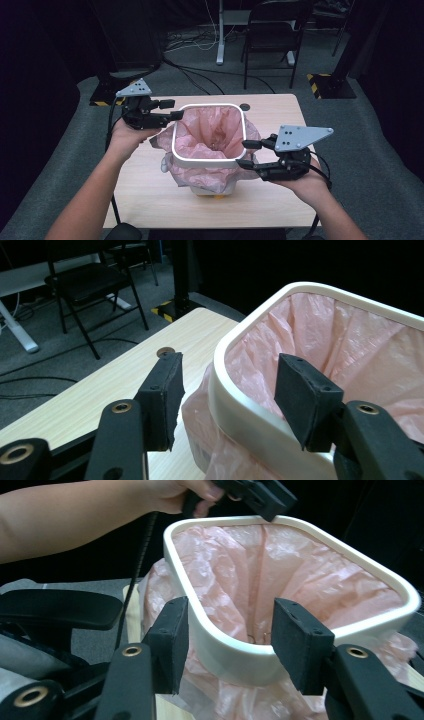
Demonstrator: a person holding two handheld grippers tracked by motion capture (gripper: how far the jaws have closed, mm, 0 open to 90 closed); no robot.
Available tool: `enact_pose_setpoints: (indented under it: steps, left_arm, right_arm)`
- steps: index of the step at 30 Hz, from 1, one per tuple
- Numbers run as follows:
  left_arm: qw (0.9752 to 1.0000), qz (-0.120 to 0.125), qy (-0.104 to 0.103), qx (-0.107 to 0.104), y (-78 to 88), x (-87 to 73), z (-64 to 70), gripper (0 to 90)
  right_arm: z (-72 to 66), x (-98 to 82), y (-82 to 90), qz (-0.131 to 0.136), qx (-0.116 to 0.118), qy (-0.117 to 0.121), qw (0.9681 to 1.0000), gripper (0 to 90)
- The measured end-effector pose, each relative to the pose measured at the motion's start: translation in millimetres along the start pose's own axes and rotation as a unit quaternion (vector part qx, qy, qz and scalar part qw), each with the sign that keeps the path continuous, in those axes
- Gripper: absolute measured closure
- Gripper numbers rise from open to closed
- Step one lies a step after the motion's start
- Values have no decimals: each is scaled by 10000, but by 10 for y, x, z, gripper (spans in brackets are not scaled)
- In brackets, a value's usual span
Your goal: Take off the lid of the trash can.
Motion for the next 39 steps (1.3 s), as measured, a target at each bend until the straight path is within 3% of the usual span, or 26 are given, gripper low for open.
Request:
enact_pose_setpoints:
  steps: [11, 32, 39]
  left_arm:
    - [9999, -123, 79, -45, -180, -6, -89, 513]
    - [9992, -382, -37, -120, -328, -11, -119, 665]
    - [9989, -428, -56, -167, -337, -20, -102, 712]
  right_arm:
    - [-142, 41, -97, -18, 352, 168, 9992, 551]
    - [-247, 103, -294, -52, 781, 107, 9969, 605]
    - [-333, 130, -345, -79, 913, 306, 9953, 630]
Point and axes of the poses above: each handheld gripper's, and its own axes: y roughly backward along the jaws, x roughly out of its top, z roughly to its right, the point moved 10 cm from there along -y, roughly forward along the jaws, and after that the axes turned 11 degrees about -x, right-handed, at the moved point
